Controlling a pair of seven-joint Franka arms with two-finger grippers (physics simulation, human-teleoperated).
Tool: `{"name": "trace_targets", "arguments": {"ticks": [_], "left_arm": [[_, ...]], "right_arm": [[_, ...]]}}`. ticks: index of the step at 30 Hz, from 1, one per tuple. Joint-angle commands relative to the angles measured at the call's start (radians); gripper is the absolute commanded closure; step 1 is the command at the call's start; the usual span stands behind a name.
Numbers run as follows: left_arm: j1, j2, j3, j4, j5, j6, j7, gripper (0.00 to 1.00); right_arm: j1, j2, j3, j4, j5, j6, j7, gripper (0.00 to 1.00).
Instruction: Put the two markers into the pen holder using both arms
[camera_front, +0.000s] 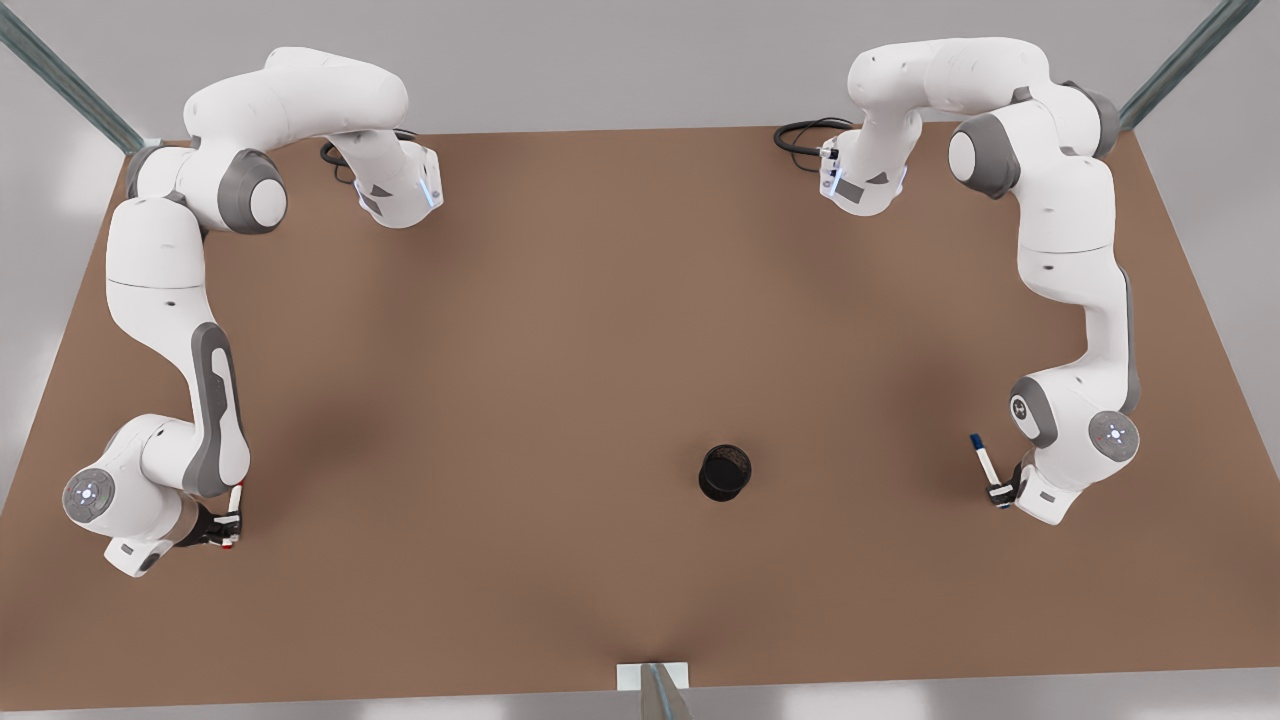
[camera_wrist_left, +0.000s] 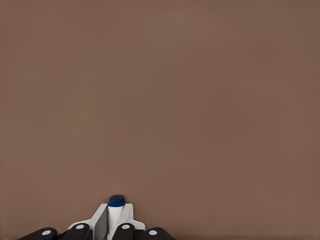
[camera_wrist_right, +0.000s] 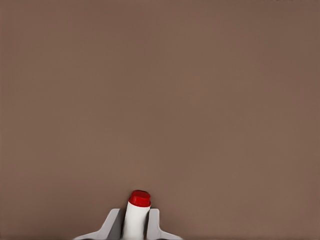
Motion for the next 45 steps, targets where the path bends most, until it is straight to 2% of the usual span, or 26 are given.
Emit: {"name": "trace_targets", "arguments": {"ticks": [1,4,12,16,18,25,29,33,36,38,42,43,45], "left_arm": [[0.000,-0.001,0.000,0.000,-0.002,0.000,0.003,0.73],[0.000,0.001,0.000,0.000,-0.002,0.000,0.003,0.79],[0.000,-0.004,0.000,0.002,-0.002,-0.001,0.013,0.79],[0.000,-0.006,0.000,0.007,-0.002,-0.003,0.023,0.79],[0.002,-0.007,0.000,0.010,-0.002,-0.006,0.035,0.79],[0.006,-0.050,0.001,0.054,0.000,-0.156,0.153,0.79],[0.025,-0.145,0.001,0.083,-0.002,-0.280,0.432,0.79],[0.040,-0.252,0.000,0.085,-0.008,-0.384,0.794,0.79],[0.032,-0.329,-0.003,0.085,-0.005,-0.483,0.898,0.79],[0.040,-0.361,-0.013,0.085,-0.018,-0.562,0.981,0.79],[0.106,-0.384,-0.007,0.135,-0.334,-0.785,1.616,0.79],[0.104,-0.400,-0.007,0.135,-0.348,-0.809,1.681,0.79],[0.106,-0.407,-0.007,0.135,-0.451,-0.880,1.862,0.79]], "right_arm": [[0.000,-0.001,0.000,0.000,0.001,0.004,-0.024,0.64],[0.000,-0.001,0.000,0.000,0.001,0.005,-0.024,0.68],[-0.002,-0.001,0.000,-0.004,0.001,0.012,-0.026,0.67],[-0.002,-0.001,0.000,-0.004,0.004,0.013,-0.024,0.75],[0.003,-0.001,0.005,-0.009,0.003,0.007,0.007,0.75],[0.040,-0.147,0.037,-0.013,-0.002,-0.162,0.085,0.75],[0.075,-0.276,0.077,-0.012,-0.002,-0.248,0.163,0.75],[0.086,-0.345,0.179,-0.010,-0.008,-0.252,0.301,0.75],[0.250,-0.360,0.183,0.030,-0.042,-0.240,0.542,0.75],[0.333,-0.359,0.183,0.040,-0.042,-0.137,0.632,0.75],[0.529,-0.350,0.180,0.034,-0.043,0.126,0.790,0.75],[0.552,-0.348,0.181,0.034,-0.042,0.172,0.806,0.75],[0.612,-0.321,0.183,0.033,-0.037,0.383,0.820,0.75]]}}
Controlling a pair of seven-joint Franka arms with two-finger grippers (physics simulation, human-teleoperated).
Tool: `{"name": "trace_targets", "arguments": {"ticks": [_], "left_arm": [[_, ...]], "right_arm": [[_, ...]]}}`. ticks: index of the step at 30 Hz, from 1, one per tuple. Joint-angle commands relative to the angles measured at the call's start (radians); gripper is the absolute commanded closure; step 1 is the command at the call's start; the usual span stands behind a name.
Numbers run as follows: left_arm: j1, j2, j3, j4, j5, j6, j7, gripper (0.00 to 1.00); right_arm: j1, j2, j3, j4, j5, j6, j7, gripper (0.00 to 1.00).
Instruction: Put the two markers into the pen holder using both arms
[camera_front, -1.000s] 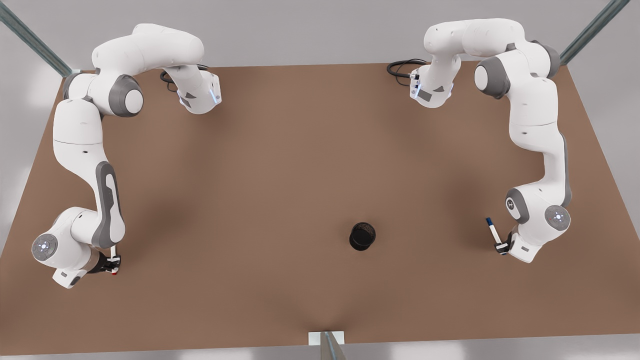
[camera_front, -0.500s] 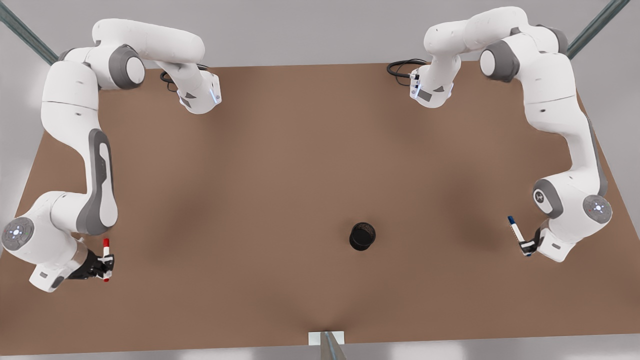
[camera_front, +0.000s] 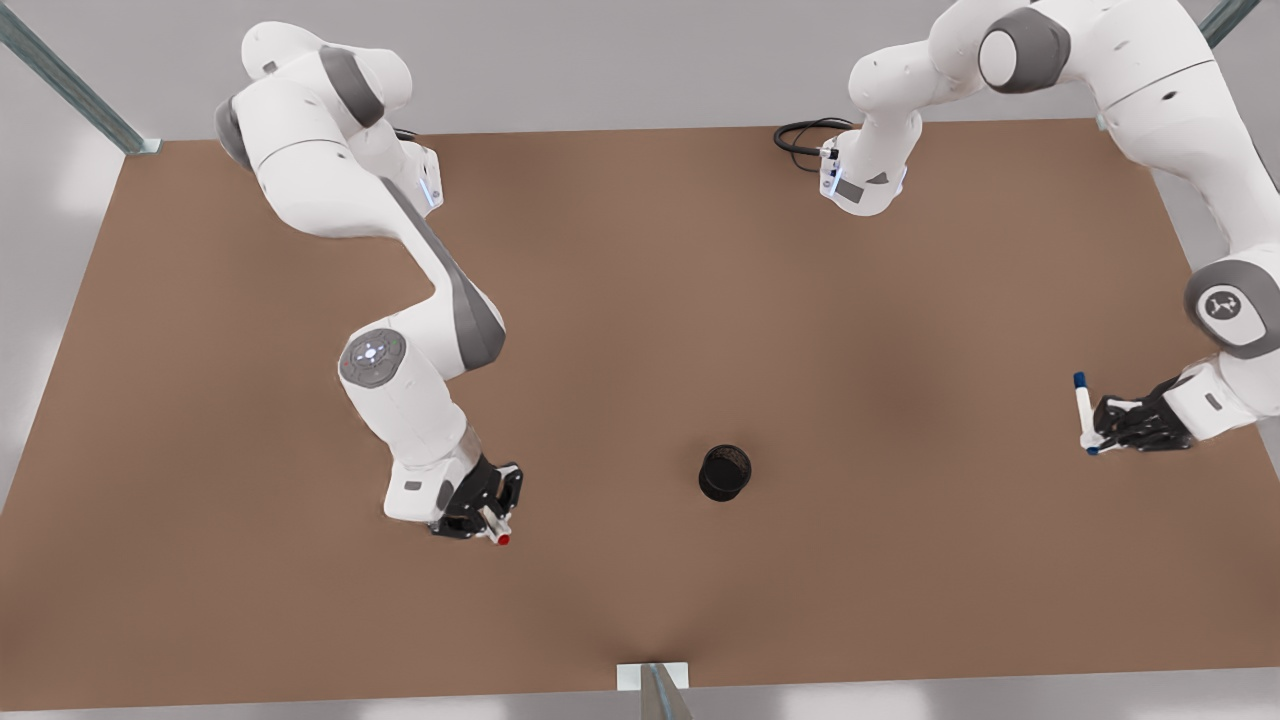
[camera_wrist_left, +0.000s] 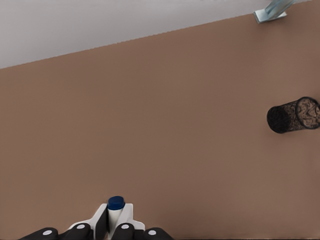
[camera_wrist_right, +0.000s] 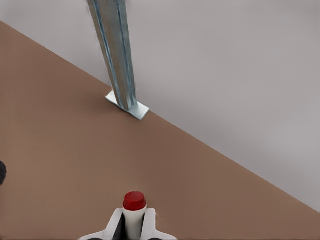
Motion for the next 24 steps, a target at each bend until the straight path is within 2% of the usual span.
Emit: {"name": "trace_targets", "arguments": {"ticks": [1,3,5,7,9,10,14,17,20,24], "left_arm": [[0.002,-0.010,0.000,0.001,-0.169,-0.247,1.148,0.79],[0.007,-0.021,0.002,0.000,-0.238,-0.281,1.298,0.79],[0.024,-0.016,0.003,-0.006,-0.304,-0.282,1.476,0.79],[0.037,-0.015,0.003,-0.013,-0.314,-0.282,1.521,0.79],[0.030,-0.003,-0.001,-0.022,-0.349,-0.282,1.564,0.79],[0.031,-0.003,-0.001,-0.022,-0.364,-0.282,1.608,0.79],[0.040,0.008,0.002,-0.062,-0.384,-0.276,1.660,0.79],[0.040,0.011,0.003,-0.101,-0.384,-0.265,1.668,0.79],[0.040,0.024,0.003,-0.117,-0.383,-0.256,1.674,0.79],[0.043,0.025,0.003,-0.126,-0.380,-0.258,1.676,0.79]], "right_arm": [[0.051,0.024,0.008,0.000,-0.005,0.424,0.498,0.75],[0.132,0.049,0.008,0.041,-0.008,0.493,0.597,0.75],[0.221,0.135,-0.005,0.218,-0.008,0.495,0.677,0.75],[0.294,0.169,-0.051,0.282,-0.007,0.547,0.751,0.75],[0.409,0.198,-0.186,0.311,-0.007,0.581,0.890,0.74],[0.439,0.233,-0.220,0.359,-0.007,0.588,0.922,0.74],[0.471,0.308,-0.260,0.411,-0.007,0.621,0.939,0.74],[0.489,0.376,-0.326,0.434,-0.007,0.717,0.943,0.74],[0.512,0.422,-0.384,0.434,-0.007,0.731,0.944,0.73],[0.534,0.456,-0.403,0.436,-0.007,0.765,0.944,0.73]]}}
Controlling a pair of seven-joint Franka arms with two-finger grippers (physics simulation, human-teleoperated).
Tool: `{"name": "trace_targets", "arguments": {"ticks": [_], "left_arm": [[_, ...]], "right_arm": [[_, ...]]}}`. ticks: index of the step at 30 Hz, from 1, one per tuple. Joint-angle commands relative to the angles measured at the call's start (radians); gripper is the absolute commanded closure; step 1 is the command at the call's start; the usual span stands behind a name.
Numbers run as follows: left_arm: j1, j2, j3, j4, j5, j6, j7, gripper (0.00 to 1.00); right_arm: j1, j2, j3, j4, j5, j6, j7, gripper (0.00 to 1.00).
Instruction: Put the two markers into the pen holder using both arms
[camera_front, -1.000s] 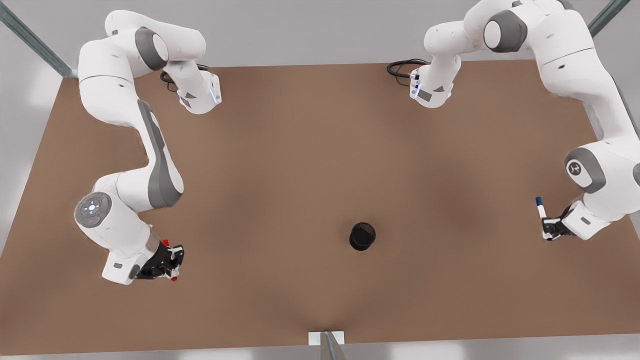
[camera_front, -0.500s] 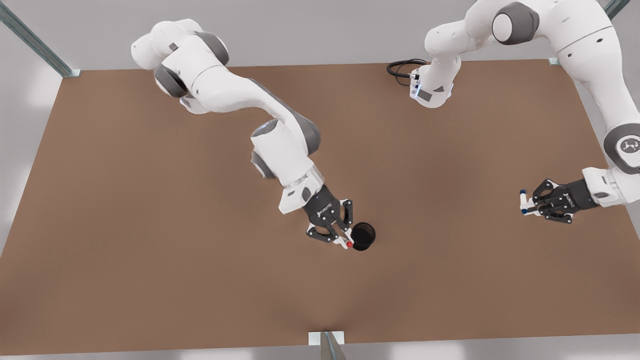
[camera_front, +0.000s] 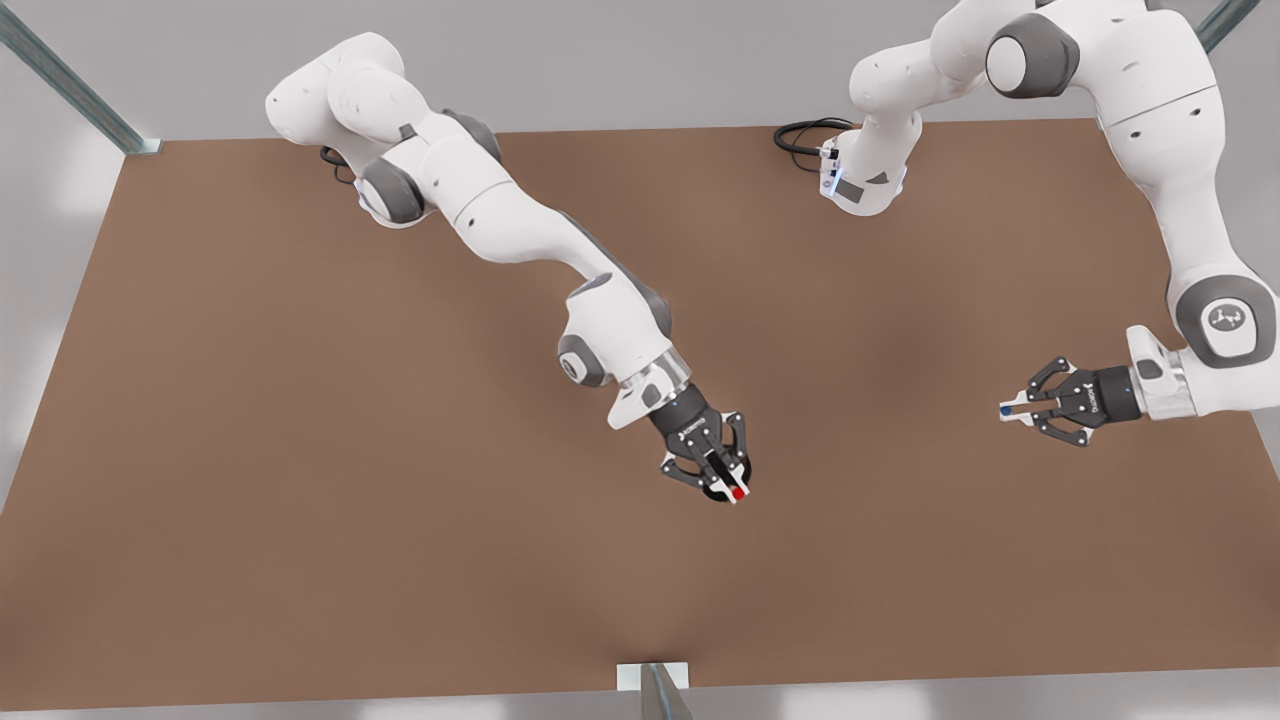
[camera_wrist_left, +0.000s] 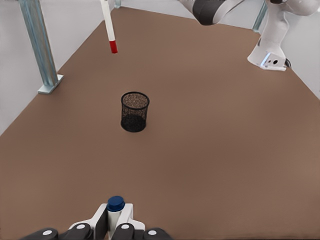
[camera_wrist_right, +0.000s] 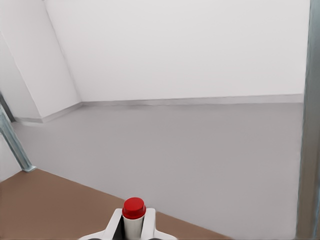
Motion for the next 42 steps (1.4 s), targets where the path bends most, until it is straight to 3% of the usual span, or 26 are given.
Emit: {"name": "trace_targets", "arguments": {"ticks": [1,4,13,24,32,42], "left_arm": [[0.004,-0.001,0.000,-0.006,0.002,-0.012,0.486,0.79],[0.007,-0.002,0.001,-0.014,0.005,-0.013,0.488,0.79],[0.013,-0.012,0.001,-0.040,0.005,-0.018,0.486,0.79],[0.015,-0.031,0.001,-0.080,0.008,-0.019,0.486,0.79],[0.015,-0.030,0.003,-0.094,0.010,-0.009,0.488,0.79],[0.021,-0.025,0.003,-0.137,0.010,0.022,0.514,0.79]], "right_arm": [[0.007,0.017,-0.011,0.001,0.001,0.056,0.295,0.73],[0.024,0.034,-0.016,0.001,0.001,0.054,0.293,0.73],[0.080,0.085,-0.153,0.004,0.001,-0.017,0.287,0.72],[0.090,0.072,-0.151,0.004,0.001,-0.116,0.172,0.72],[0.110,0.022,-0.133,0.016,0.002,-0.297,0.137,0.72],[0.119,0.063,-0.159,0.005,-0.005,-0.273,0.123,0.71]]}}
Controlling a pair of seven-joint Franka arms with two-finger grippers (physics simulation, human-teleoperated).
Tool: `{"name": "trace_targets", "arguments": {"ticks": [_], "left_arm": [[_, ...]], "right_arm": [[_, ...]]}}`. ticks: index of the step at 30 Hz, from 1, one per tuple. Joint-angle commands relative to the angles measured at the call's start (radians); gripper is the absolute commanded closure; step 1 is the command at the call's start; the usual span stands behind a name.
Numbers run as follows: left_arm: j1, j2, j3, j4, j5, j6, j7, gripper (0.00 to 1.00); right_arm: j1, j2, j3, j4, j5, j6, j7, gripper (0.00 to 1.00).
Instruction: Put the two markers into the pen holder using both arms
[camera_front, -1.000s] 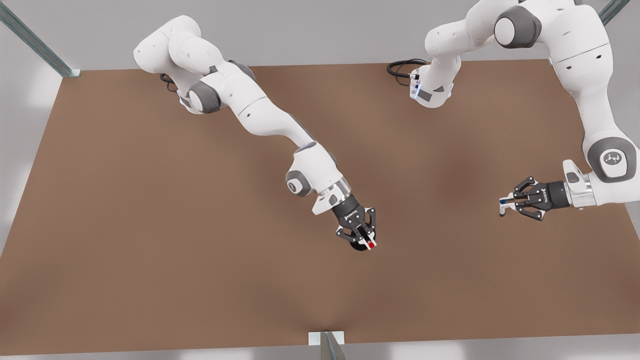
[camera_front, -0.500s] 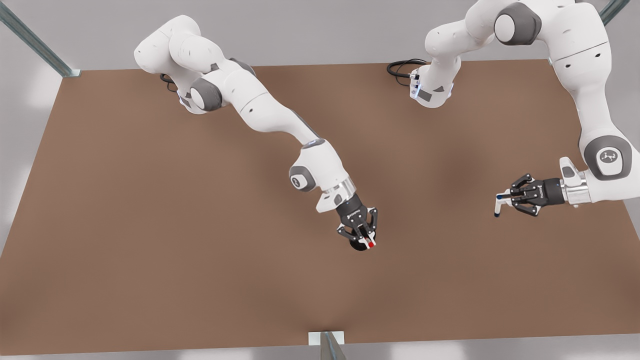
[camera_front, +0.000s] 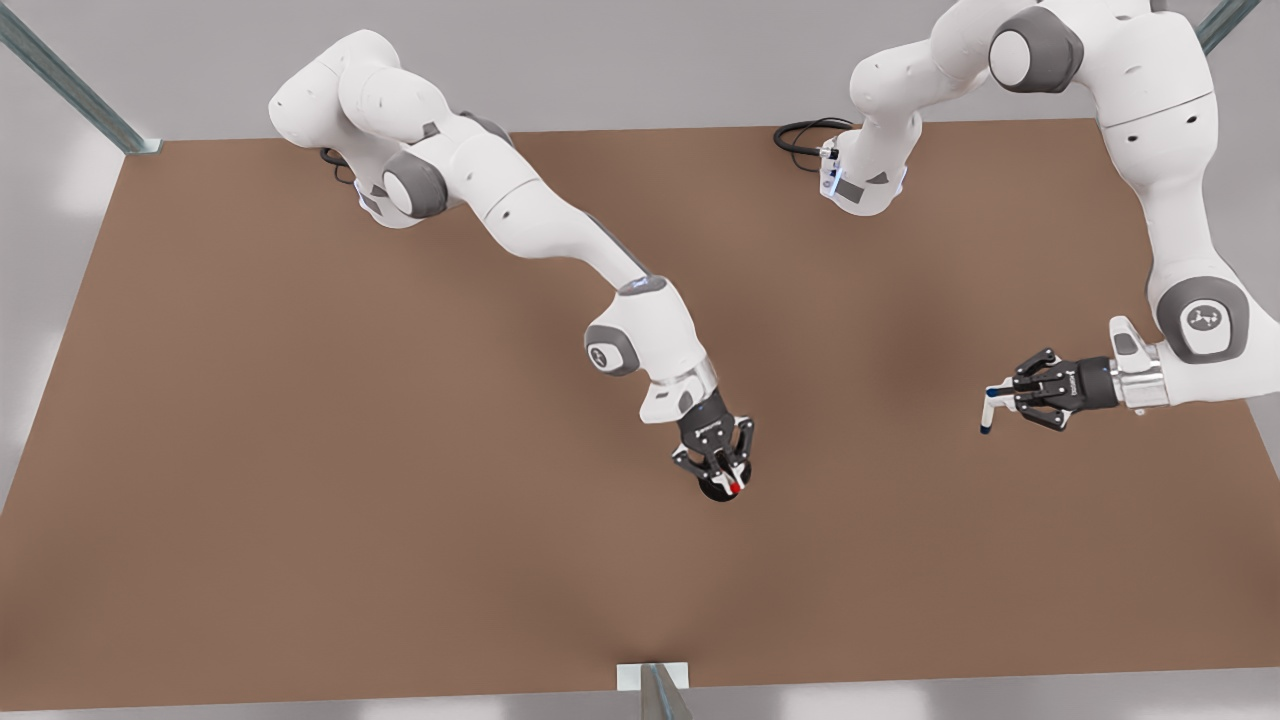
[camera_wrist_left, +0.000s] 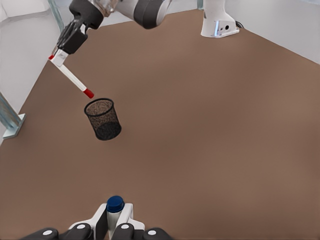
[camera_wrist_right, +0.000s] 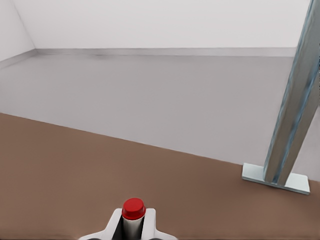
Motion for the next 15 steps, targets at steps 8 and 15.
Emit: {"name": "trace_targets", "arguments": {"ticks": [8,15], "left_arm": [[0.013,0.002,0.001,-0.035,0.005,0.029,0.128,0.79],[0.022,0.002,0.001,-0.049,0.005,0.030,0.133,0.79]], "right_arm": [[0.023,0.022,0.003,0.002,-0.004,-0.007,-0.019,0.71],[0.030,0.045,-0.014,0.002,-0.004,-0.008,-0.019,0.54]]}}
